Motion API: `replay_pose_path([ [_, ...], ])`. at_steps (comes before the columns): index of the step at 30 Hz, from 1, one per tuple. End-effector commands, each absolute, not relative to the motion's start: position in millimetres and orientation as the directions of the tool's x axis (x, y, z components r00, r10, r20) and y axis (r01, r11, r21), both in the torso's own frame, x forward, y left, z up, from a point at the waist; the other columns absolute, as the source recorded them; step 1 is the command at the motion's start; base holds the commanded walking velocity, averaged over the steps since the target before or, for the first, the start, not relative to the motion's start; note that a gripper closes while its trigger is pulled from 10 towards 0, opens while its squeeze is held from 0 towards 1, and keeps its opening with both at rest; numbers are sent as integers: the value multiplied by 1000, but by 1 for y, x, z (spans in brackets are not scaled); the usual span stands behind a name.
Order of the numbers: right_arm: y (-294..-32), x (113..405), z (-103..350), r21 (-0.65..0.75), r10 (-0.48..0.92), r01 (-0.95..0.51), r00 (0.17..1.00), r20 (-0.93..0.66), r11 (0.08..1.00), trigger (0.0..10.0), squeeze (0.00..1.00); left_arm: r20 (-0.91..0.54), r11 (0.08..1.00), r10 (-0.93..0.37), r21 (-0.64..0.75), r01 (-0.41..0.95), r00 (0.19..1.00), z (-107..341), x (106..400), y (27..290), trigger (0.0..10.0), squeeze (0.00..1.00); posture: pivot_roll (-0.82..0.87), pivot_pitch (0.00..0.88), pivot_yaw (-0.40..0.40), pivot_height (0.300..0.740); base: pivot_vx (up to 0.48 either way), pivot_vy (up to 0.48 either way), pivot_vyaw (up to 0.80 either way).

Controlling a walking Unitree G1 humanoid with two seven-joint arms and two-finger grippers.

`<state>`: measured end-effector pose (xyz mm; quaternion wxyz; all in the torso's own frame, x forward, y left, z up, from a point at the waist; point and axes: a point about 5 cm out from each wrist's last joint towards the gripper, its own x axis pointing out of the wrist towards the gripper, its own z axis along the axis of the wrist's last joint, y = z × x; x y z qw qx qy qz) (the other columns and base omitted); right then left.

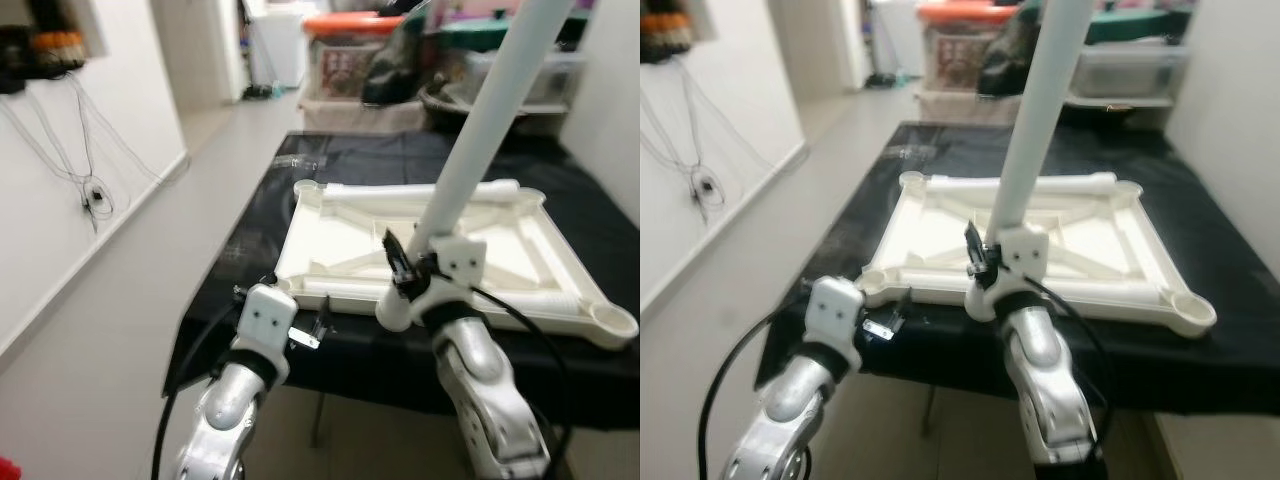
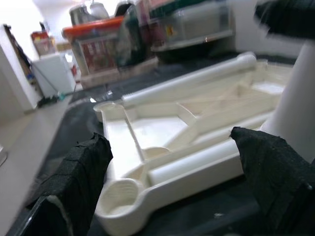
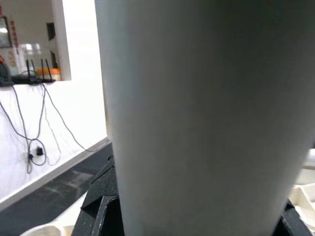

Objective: Building children table

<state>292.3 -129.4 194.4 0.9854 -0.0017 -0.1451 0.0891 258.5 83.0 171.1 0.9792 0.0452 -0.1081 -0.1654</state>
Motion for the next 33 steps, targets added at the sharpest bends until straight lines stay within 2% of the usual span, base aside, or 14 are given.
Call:
replay_pose_path([
  [1,-120,292,197,-25,199,-201,934,296,979,10000,0,177,955,-287,126,268,941,168,260,92,10000,0,39,33,-28,740,0,480,0],
  [10,-113,292,201,-25,223,-226,924,311,974,10000,0,201,964,-257,114,238,945,177,261,93,10000,0,47,48,-27,740,0,0,0],
  [22,-105,293,207,-28,239,-244,913,332,969,10000,0,241,970,-230,137,202,943,190,263,93,10000,0,50,62,-29,740,0,0,669],
  [33,-108,294,208,-2,207,-219,921,331,976,10000,0,243,977,-199,124,173,950,194,267,98,10000,0,48,75,-27,740,0,0,0],
])
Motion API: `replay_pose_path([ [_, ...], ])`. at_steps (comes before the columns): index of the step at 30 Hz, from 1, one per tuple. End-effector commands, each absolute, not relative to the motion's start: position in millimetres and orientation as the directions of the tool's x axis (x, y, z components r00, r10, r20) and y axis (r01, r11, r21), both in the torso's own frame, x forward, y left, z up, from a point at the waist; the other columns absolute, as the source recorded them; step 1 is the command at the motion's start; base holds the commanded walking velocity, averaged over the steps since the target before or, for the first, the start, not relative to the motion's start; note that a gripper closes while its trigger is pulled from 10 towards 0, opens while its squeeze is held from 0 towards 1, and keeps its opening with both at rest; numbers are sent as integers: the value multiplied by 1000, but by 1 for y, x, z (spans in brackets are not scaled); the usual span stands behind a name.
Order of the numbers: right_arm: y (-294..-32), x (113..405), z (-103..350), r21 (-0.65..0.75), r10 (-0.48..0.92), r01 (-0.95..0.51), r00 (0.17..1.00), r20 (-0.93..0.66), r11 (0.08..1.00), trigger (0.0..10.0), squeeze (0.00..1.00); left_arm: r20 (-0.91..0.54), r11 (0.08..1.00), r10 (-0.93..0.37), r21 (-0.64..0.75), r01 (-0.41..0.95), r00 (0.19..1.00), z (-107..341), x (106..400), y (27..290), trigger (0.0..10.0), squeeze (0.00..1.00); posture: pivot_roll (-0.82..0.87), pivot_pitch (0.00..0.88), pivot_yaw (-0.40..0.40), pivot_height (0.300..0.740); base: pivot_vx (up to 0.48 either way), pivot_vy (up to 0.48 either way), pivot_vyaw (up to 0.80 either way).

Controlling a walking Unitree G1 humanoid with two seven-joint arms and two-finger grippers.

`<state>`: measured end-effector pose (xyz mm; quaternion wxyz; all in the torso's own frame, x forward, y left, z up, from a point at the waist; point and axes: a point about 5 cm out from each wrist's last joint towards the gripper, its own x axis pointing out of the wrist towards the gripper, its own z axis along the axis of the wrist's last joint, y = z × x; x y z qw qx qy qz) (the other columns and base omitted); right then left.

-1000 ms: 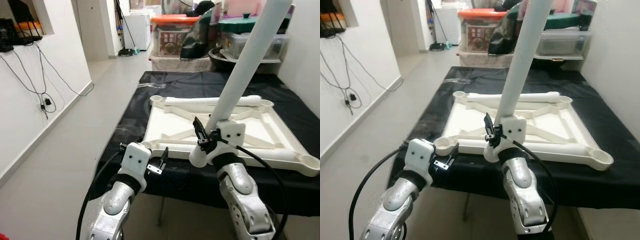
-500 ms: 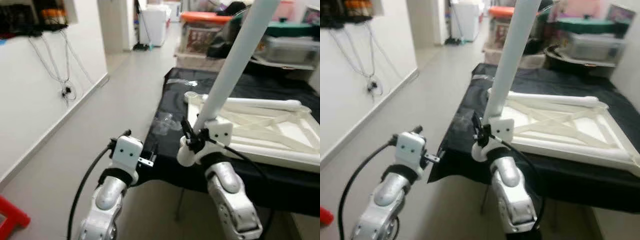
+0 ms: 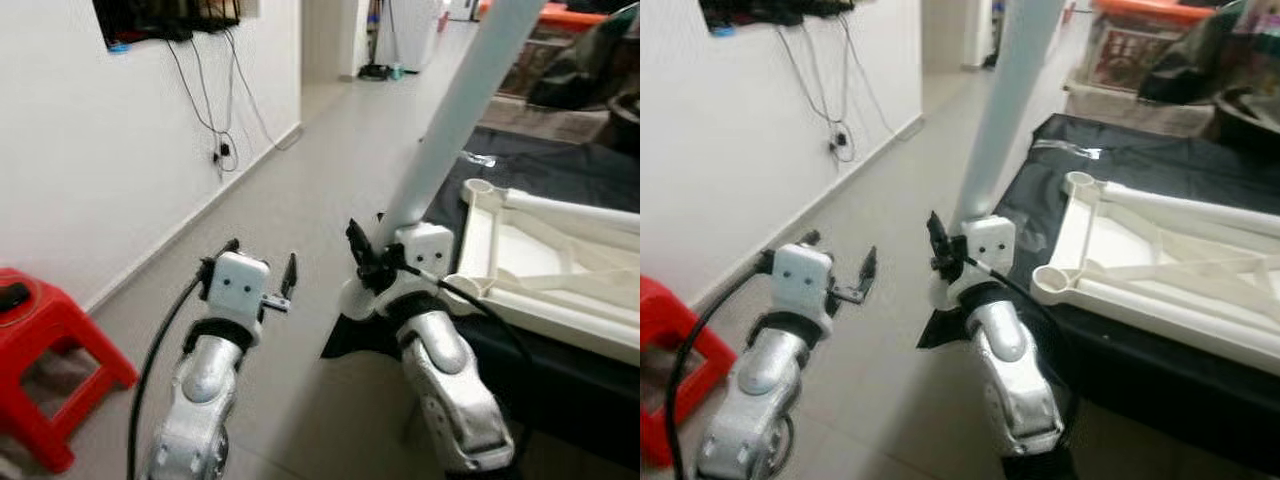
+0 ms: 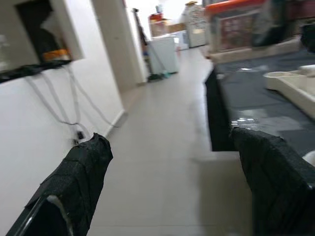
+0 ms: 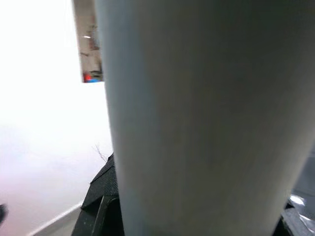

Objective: Building children table

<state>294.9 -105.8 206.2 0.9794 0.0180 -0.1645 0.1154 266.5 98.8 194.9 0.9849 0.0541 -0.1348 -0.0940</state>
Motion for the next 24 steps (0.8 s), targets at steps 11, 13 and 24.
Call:
replay_pose_path([
  [11,-111,298,206,0,183,-192,933,311,981,10000,0,247,978,-194,127,167,949,197,268,96,10000,0,51,74,-26,740,0,0,-436],
  [13,-113,298,206,-3,168,-176,935,311,984,10000,0,244,977,-195,131,167,950,197,268,96,10000,0,51,72,-24,740,0,0,-800],
  [24,-120,300,207,-11,107,-109,941,320,994,10000,0,238,974,-202,154,168,950,194,268,96,10000,0,52,65,-17,740,0,0,-800],
])
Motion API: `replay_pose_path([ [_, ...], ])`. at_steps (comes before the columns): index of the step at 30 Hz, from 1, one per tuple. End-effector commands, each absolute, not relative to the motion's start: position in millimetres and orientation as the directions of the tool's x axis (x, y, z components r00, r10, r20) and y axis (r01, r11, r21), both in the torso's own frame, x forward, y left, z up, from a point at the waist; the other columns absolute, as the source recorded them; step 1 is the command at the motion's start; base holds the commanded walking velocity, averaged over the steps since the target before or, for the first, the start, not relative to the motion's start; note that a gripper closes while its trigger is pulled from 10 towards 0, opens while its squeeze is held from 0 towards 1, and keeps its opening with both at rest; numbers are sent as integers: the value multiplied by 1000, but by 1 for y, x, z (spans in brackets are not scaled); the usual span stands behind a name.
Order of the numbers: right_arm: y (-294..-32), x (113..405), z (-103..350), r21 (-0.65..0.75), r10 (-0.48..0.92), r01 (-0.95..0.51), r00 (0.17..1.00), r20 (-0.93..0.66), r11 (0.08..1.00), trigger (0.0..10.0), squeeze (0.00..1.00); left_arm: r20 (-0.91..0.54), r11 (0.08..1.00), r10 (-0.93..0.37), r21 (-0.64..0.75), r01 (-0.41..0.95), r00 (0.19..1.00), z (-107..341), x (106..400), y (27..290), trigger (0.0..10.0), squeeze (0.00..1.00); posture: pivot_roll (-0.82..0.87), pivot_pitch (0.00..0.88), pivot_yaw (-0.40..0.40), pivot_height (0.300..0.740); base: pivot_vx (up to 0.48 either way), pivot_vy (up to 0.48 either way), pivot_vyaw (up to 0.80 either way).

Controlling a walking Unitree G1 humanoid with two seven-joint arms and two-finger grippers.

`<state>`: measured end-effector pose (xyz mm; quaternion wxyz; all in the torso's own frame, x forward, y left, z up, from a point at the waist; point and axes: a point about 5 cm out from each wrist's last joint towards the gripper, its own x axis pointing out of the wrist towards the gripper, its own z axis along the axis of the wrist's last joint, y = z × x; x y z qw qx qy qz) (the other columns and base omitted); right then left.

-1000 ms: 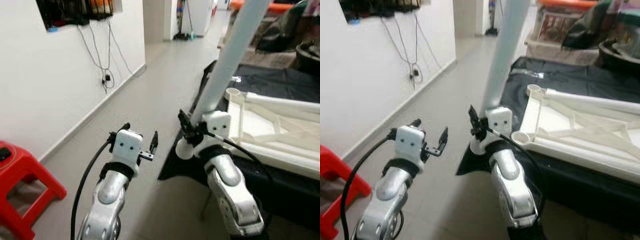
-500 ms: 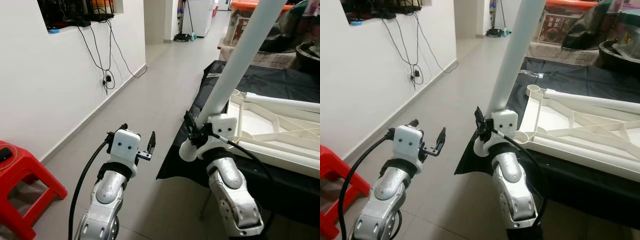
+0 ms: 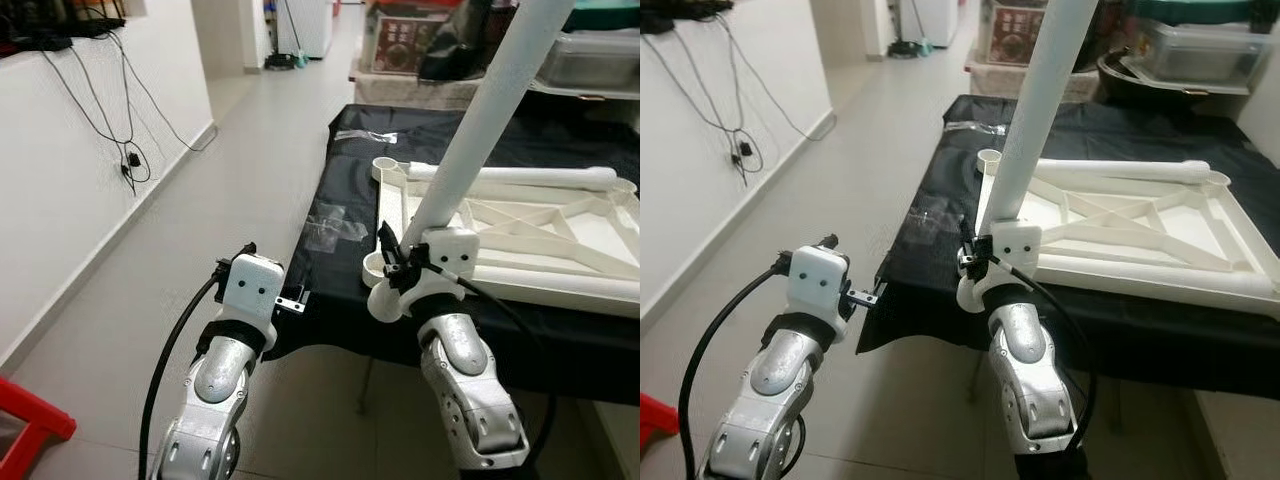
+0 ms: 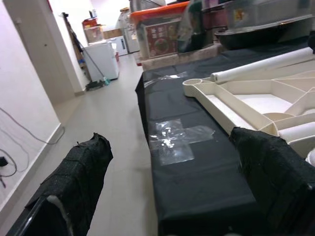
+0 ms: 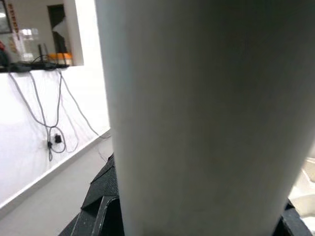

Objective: Building children table

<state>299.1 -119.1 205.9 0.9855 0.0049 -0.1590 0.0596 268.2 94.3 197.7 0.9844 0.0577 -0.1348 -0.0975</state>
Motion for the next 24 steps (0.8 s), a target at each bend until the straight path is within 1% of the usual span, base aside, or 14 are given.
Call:
replay_pose_path([
  [1,-120,300,207,-11,107,-109,941,320,994,10000,0,238,974,-202,154,168,950,194,268,96,10000,0,52,65,-17,740,0,0,-800],
  [2,-120,300,207,-11,107,-109,941,320,994,10000,0,238,974,-202,154,168,950,194,268,96,10000,0,52,65,-17,740,0,0,-800],
  [5,-120,300,207,-7,108,-112,938,331,994,10000,0,244,977,-182,155,147,952,194,270,100,10000,0,51,59,-17,740,230,0,0],
  [15,-116,299,209,-6,121,-127,933,338,992,10000,0,243,973,-195,172,155,950,192,269,99,10000,0,53,53,-20,740,414,0,0],
  [20,-115,300,210,-7,127,-133,931,343,991,10000,0,242,977,-184,148,151,953,192,268,99,10000,0,50,48,-21,740,386,0,0],
  [24,-115,299,212,-5,125,-131,929,350,991,10000,0,250,979,-180,137,149,951,194,268,100,10000,0,51,49,-21,740,0,0,0],
])
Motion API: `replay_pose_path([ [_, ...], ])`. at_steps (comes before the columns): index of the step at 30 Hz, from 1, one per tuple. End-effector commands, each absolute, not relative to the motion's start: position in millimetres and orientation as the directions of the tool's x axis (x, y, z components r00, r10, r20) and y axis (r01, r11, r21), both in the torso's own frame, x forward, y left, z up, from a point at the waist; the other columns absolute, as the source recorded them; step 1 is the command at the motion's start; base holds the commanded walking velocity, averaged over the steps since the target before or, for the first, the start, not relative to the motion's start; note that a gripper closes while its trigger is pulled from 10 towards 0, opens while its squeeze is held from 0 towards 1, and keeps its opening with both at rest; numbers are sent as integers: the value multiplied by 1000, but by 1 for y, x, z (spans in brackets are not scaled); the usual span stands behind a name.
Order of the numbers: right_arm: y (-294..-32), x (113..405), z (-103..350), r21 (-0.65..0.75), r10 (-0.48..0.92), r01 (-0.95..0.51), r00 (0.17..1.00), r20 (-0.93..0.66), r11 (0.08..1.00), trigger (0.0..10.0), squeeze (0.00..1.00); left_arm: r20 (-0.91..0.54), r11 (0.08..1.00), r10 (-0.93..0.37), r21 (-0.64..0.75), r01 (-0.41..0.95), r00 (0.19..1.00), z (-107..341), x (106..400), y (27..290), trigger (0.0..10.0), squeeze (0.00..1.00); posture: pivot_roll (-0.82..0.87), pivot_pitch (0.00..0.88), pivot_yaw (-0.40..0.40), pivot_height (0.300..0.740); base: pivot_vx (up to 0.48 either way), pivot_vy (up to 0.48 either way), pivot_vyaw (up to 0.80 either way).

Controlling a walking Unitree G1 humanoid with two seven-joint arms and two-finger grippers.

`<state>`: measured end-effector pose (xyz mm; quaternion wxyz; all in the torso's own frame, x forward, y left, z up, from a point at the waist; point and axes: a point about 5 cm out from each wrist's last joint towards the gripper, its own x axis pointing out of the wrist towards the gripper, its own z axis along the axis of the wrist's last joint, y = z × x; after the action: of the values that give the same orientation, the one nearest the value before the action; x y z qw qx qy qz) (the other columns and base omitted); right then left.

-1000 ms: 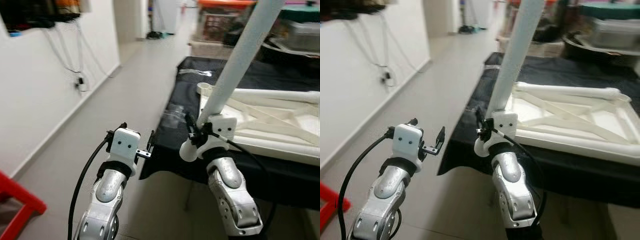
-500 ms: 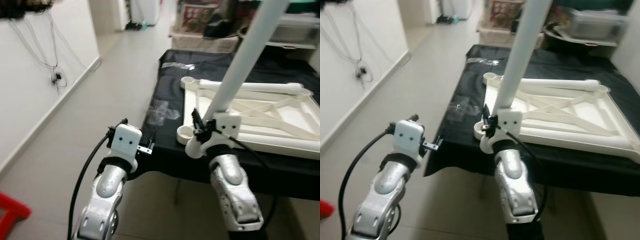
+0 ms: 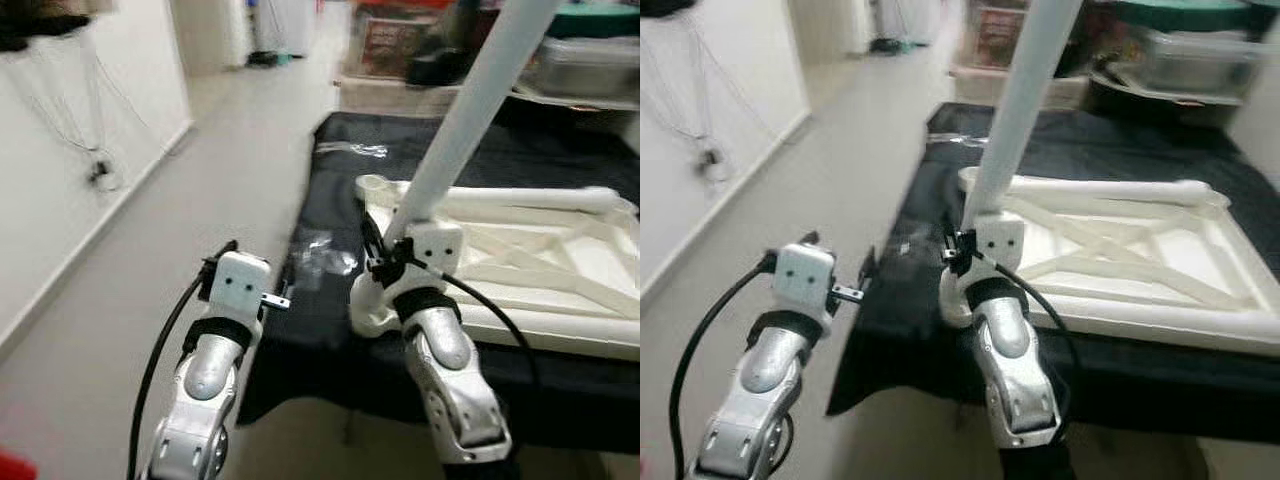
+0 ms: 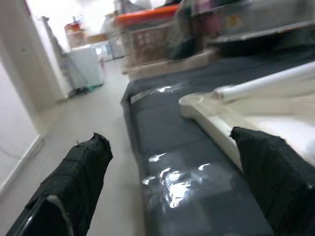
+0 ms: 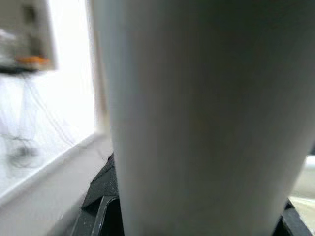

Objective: Building children table

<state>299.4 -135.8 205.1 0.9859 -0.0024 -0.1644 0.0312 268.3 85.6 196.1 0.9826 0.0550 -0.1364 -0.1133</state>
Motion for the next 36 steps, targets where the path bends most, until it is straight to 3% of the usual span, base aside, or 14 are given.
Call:
replay_pose_path([
  [1,-115,299,213,-2,125,-133,927,354,991,10000,0,249,979,-180,136,150,952,193,268,100,10000,0,49,50,-19,740,0,0,0],
  [18,-120,304,217,13,130,-144,924,361,990,10000,0,211,974,-201,149,172,957,185,265,98,10000,0,55,70,-19,740,0,0,0],
  [26,-118,306,219,23,161,-181,919,361,983,10000,0,185,968,-222,161,193,957,179,261,96,10000,0,58,76,-20,740,0,0,-703],
  [36,-109,305,218,32,218,-245,908,357,969,10000,0,191,966,-201,204,162,961,180,262,99,10000,0,60,85,-21,740,0,0,0],
])
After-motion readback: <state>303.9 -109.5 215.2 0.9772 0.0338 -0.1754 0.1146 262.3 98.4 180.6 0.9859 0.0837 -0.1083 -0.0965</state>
